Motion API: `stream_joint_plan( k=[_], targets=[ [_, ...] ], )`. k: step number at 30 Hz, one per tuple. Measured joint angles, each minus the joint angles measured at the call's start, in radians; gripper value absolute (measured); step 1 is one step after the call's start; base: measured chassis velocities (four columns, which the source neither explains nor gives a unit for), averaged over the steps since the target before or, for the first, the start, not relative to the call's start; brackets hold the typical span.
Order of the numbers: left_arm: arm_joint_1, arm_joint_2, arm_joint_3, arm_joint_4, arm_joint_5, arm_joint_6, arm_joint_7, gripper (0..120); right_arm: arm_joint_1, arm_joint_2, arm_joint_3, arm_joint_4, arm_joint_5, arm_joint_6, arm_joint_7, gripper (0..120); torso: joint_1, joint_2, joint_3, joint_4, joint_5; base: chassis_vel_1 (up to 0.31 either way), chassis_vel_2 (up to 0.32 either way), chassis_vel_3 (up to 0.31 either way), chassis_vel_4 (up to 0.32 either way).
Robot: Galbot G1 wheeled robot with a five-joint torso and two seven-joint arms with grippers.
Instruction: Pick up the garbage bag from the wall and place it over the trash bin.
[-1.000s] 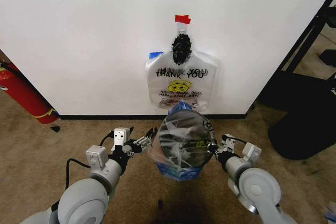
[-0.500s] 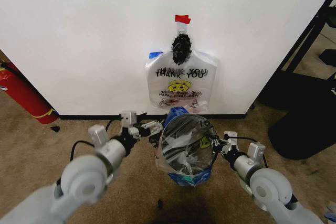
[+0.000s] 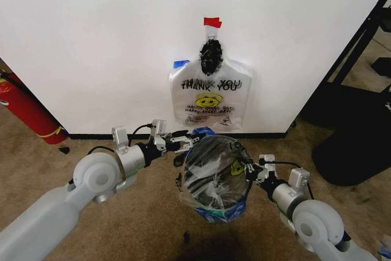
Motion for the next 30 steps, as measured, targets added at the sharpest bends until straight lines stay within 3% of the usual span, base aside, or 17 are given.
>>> stream_joint_plan(
  k=[7, 14, 25, 30],
  targets=[
    [-0.008, -0.005, 0.015, 0.044, 0.039, -0.022, 0.026, 71, 0.005, -0.002, -0.001, 0.008, 0.011, -0.01, 0.016, 0, 0.0, 0.0, 0.0, 0.0, 0.0, 0.0, 0.0, 0.0, 0.0],
    [0.001, 0.004, 0.024, 0.048, 0.076, -0.049, 0.041, 40, 0.016, 0.001, -0.012, 0.008, 0.017, -0.018, 0.031, 0, 0.0, 0.0, 0.0, 0.0001, 0.0, 0.0, 0.0, 0.0, 0.0],
    [-0.006, 0.001, 0.031, 0.051, 0.077, -0.055, 0.037, 2, 0.014, 0.003, -0.013, 0.014, 0.038, -0.023, 0.042, 0, 0.0, 0.0, 0.0, 0.0, 0.0, 0.0, 0.0, 0.0, 0.0],
    [-0.01, 0.002, 0.031, 0.055, 0.077, -0.058, 0.032, 0, 0.01, 0.002, -0.013, 0.018, 0.04, -0.023, 0.042, 0, 0.0, 0.0, 0.0, 0.0, 0.0, 0.0, 0.0, 0.0, 0.0]
  ],
)
